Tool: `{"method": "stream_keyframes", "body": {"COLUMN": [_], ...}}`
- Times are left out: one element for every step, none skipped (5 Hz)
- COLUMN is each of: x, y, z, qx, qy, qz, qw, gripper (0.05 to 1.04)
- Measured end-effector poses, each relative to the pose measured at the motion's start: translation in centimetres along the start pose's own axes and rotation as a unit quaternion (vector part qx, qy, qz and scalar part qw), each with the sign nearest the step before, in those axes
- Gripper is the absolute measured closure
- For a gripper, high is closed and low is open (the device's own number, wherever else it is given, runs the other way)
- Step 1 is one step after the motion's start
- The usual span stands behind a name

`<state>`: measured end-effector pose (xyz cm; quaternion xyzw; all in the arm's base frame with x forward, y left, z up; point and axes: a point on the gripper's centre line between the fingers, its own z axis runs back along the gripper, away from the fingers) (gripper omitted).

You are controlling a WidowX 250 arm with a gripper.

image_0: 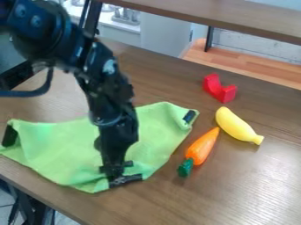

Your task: Fold the cloth from top left to bottom right

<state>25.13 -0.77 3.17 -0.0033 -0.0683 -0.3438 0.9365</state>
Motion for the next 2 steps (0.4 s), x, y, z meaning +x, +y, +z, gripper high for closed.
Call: {"method": "stream_keyframes", "body": {"x": [0.9, 1.5], "y": [1.8, 4.0], "z": [2.1, 4.6], "qx": [-0.026, -0.064], "qy": [-0.011, -0.015], "qz": [0.018, 0.026], "qw": [0.9994, 0.9975], "gripper": [0.605, 0.305]}}
